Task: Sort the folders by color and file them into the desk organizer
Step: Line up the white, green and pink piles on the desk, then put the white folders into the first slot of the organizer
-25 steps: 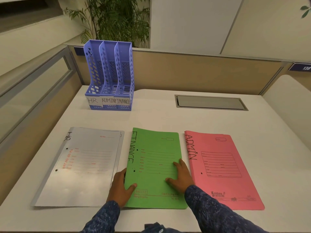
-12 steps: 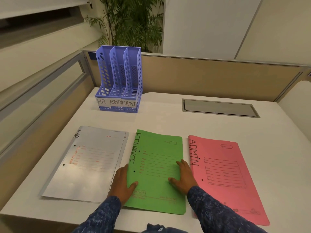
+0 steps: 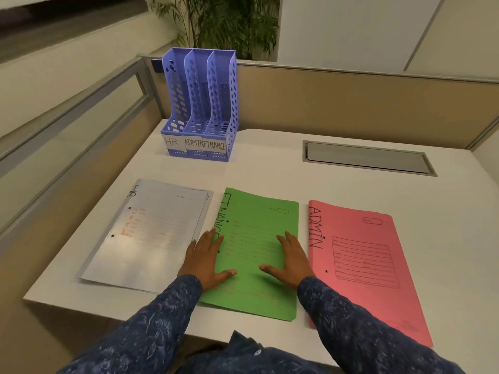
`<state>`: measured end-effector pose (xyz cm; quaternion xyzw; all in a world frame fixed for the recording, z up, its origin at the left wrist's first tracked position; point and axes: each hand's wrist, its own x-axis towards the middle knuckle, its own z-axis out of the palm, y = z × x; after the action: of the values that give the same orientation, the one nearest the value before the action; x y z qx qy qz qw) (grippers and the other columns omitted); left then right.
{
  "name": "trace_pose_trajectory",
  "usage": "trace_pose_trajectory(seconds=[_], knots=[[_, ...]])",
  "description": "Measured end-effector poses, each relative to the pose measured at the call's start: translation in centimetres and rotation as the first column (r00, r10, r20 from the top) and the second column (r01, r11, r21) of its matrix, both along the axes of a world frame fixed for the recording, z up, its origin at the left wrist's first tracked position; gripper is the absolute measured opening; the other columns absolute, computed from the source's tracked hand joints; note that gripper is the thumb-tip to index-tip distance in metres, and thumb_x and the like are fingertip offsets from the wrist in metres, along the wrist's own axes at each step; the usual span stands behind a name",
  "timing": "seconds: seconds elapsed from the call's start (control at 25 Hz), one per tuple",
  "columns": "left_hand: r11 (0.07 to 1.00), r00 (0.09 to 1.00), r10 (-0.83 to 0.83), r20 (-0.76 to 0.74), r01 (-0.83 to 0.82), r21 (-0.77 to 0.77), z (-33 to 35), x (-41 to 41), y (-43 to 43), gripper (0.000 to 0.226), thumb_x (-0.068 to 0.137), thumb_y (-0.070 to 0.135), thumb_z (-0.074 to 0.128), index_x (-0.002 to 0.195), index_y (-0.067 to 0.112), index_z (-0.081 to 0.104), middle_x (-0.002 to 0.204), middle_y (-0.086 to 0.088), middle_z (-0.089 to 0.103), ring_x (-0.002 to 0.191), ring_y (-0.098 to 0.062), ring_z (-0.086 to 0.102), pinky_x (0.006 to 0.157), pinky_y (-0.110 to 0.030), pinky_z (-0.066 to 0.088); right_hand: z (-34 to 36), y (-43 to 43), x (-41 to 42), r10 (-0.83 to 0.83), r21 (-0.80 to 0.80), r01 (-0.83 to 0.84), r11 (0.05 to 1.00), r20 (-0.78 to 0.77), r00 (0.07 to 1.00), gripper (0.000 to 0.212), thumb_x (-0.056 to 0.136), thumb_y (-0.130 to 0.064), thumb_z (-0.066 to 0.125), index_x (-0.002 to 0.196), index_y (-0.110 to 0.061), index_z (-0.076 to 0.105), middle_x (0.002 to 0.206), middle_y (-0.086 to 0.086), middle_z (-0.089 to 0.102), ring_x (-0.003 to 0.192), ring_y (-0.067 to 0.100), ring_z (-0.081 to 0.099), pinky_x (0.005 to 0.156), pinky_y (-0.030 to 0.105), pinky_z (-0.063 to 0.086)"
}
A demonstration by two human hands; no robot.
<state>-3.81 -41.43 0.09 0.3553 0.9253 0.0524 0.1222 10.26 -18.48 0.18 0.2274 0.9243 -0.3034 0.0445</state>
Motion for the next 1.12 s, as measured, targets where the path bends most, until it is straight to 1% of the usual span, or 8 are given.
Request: trace_pose_trajectory(seconds=[0.16,0.36,0.6,0.72,0.8,0.92,1.04,1.12], knots=[[0.995,0.998,-0.036,-0.052,0.031,-0.095,-0.3,-0.5,-0.8,0.118,0.064,0.097,0.022,0.156,0.028,-0.004,0.162,0.0,-0.021,0.15,-0.019,-0.015,0.121,-0.049,-0.006,-0.2,-1.3,-0.6,0.079,0.075,-0.079,0.994,0.002,0.997,0.111,0.072,-0.077,0.061,0.155,-0.024,0.013,0.165,0.005,-0.002,0.152,0.024,-0.001,0.124,0.042,0.006],[0.993,0.992,-0.07,-0.102,0.059,-0.106,-0.5,-3.3,-2.6,0.122,0.057,0.102,0.013,0.155,0.032,-0.006,0.159,0.001,-0.028,0.148,-0.018,-0.023,0.117,-0.052,-0.017,-0.8,-3.6,-2.8,0.12,0.203,-0.128,0.971,0.049,0.992,0.117,0.066,-0.091,0.044,0.156,-0.027,0.004,0.164,0.004,-0.014,0.151,0.024,-0.011,0.124,0.045,-0.001],[0.991,0.986,-0.101,-0.13,0.088,-0.097,-0.7,-8.9,-7.3,0.122,0.057,0.103,0.006,0.155,0.032,-0.008,0.159,0.0,-0.029,0.143,-0.016,-0.032,0.115,-0.053,-0.02,-1.1,-8.7,-7.5,0.054,0.216,-0.066,0.974,0.059,0.997,0.121,0.061,-0.097,0.033,0.156,-0.03,-0.002,0.164,0.002,-0.018,0.151,0.023,-0.014,0.123,0.045,-0.004],[0.991,0.986,-0.113,-0.12,0.103,-0.088,-0.8,-12.3,-9.9,0.123,0.056,0.103,0.007,0.154,0.032,-0.009,0.157,0.002,-0.033,0.141,-0.016,-0.034,0.115,-0.052,-0.02,-0.9,-11.5,-10.3,0.025,0.244,-0.037,0.969,0.056,0.998,0.12,0.063,-0.097,0.031,0.156,-0.029,-0.002,0.163,0.003,-0.018,0.151,0.023,-0.014,0.123,0.045,-0.004],[0.991,0.987,-0.116,-0.108,0.109,-0.072,-0.7,-14.7,-11.6,0.124,0.055,0.103,0.01,0.155,0.032,-0.007,0.158,0.002,-0.03,0.144,-0.018,-0.029,0.115,-0.052,-0.019,-0.8,-13.4,-12.3,0.002,0.25,-0.013,0.968,0.045,0.999,0.12,0.064,-0.097,0.031,0.156,-0.028,-0.001,0.163,0.003,-0.018,0.151,0.022,-0.015,0.123,0.044,-0.005],[0.993,0.989,-0.102,-0.11,0.093,-0.077,-0.4,-17.8,-14.2,0.124,0.056,0.102,0.013,0.156,0.03,-0.003,0.161,-0.001,-0.024,0.15,-0.023,-0.02,0.116,-0.053,-0.017,-0.7,-16.3,-14.8,-0.02,0.239,0.013,0.971,0.024,1.0,0.118,0.066,-0.094,0.038,0.156,-0.029,-0.001,0.163,0.003,-0.017,0.151,0.021,-0.016,0.122,0.04,-0.007],[0.997,0.996,0.003,-0.087,-0.01,-0.074,-0.6,-20.3,-16.7,0.121,0.062,0.099,0.02,0.155,0.027,-0.009,0.161,-0.005,-0.026,0.149,-0.026,-0.02,0.117,-0.054,-0.012,-1.1,-19.1,-16.4,0.006,0.263,-0.014,0.965,0.029,1.0,0.113,0.071,-0.086,0.048,0.156,-0.029,-0.001,0.16,0.0,-0.026,0.15,0.02,-0.02,0.122,0.039,-0.006],[0.995,0.996,0.082,-0.046,-0.084,-0.053,-0.9,-21.3,-18.1,0.122,0.065,0.096,0.028,0.154,0.024,-0.013,0.161,-0.008,-0.025,0.149,-0.029,-0.02,0.118,-0.054,-0.008,-1.3,-20.4,-17.1,0.04,0.294,-0.052,0.954,0.046,0.998,0.109,0.075,-0.082,0.047,0.156,-0.028,-0.002,0.156,-0.001,-0.033,0.149,0.021,-0.023,0.121,0.038,-0.008]])
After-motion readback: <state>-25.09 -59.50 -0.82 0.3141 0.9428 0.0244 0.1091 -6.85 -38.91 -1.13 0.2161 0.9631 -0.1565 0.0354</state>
